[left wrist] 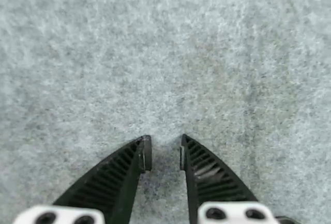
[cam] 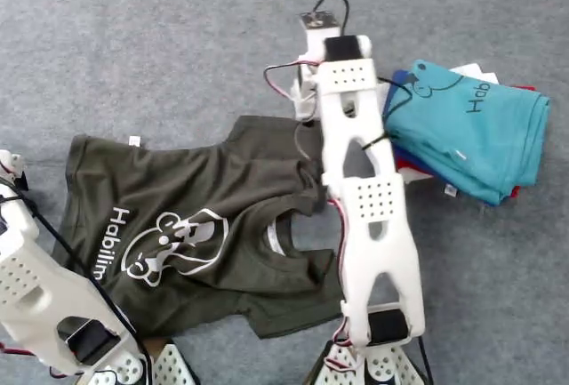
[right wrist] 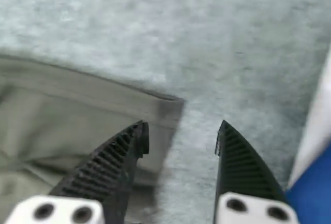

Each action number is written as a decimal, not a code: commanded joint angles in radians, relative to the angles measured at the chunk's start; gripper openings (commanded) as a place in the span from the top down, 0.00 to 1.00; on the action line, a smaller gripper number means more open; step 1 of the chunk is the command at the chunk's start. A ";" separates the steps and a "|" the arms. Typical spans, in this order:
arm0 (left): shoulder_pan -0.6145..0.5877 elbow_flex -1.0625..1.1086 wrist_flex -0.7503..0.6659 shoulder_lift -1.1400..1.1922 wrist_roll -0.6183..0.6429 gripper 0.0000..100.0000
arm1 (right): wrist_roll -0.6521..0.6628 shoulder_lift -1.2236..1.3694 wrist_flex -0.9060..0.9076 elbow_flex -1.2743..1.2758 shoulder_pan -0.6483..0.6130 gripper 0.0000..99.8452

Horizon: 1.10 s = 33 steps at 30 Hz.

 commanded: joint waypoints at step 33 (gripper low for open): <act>0.007 -0.035 -0.006 0.002 -0.012 0.88 | -0.083 -0.021 0.000 -0.031 -0.015 0.78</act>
